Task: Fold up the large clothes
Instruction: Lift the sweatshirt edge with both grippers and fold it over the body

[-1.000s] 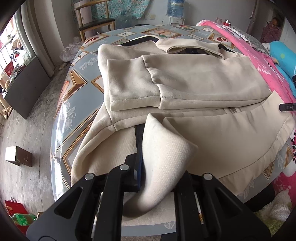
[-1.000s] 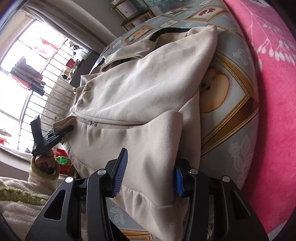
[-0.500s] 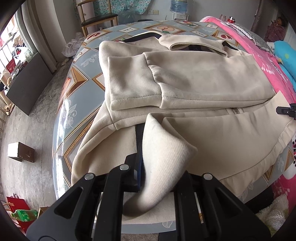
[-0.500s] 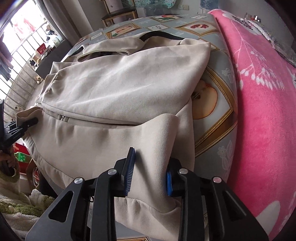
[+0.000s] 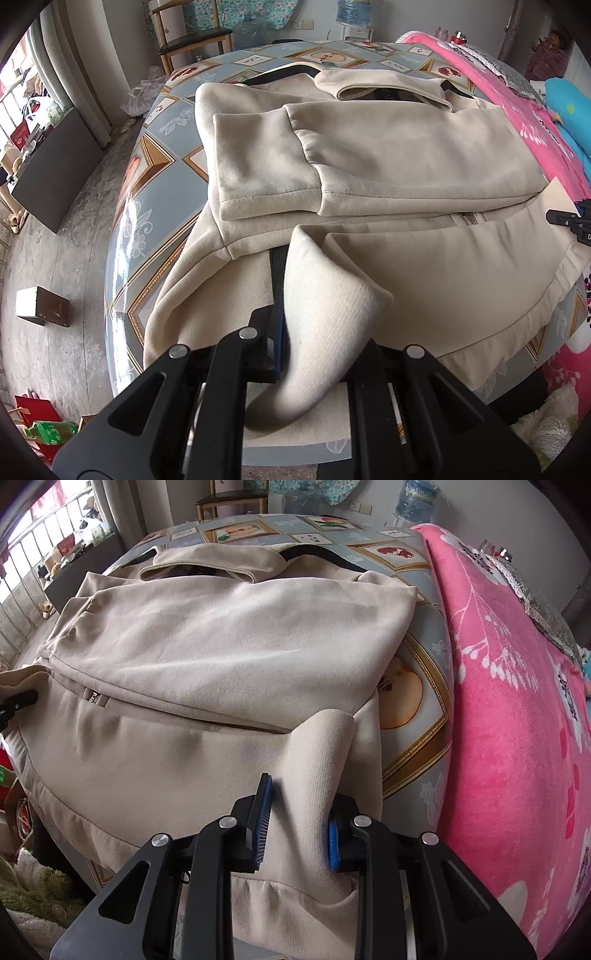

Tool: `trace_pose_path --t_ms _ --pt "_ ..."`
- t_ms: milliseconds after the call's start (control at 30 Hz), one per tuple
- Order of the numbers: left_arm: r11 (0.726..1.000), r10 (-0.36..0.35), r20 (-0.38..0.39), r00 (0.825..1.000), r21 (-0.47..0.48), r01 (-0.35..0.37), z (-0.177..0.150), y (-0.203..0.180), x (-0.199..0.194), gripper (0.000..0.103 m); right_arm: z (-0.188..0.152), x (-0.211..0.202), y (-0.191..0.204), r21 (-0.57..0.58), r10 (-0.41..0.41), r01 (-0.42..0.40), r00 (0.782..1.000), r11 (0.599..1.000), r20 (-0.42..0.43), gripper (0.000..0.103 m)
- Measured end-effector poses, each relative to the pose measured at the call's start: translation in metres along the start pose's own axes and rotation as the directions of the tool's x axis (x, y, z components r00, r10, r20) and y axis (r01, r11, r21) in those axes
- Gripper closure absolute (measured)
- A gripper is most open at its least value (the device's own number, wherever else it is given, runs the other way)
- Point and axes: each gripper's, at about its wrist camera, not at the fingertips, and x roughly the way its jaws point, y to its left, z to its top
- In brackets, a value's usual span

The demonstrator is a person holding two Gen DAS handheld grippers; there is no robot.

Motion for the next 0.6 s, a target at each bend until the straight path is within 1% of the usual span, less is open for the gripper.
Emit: trace_pose_path --t_ms 167,333,400,533,600 --pt "1.000 0.000 0.001 1.000 -0.002 0.000 0.000 -0.001 0.000 0.092 -0.001 -0.001 0.004 -0.009 -0.033 0.033 0.999 0.999 0.016 0.078" --pt "1.000 0.001 0.002 1.000 0.000 -0.001 0.000 -0.001 0.000 0.092 -0.005 -0.008 0.009 -0.026 -0.070 0.071 0.996 0.997 0.051 0.093" --pt "1.000 0.005 0.007 1.000 0.004 -0.005 0.000 -0.002 -0.001 0.092 -0.007 -0.014 0.012 -0.033 -0.083 0.085 0.994 0.996 0.068 0.096" --pt "0.999 0.028 0.045 0.999 0.041 -0.030 -0.006 -0.007 -0.009 0.093 -0.013 -0.031 0.018 -0.034 -0.113 0.118 0.987 0.992 0.117 0.097" --pt "0.997 0.044 0.081 0.996 0.065 -0.049 -0.012 -0.011 -0.019 0.095 -0.017 -0.042 0.019 -0.028 -0.117 0.122 0.983 0.992 0.141 0.097"
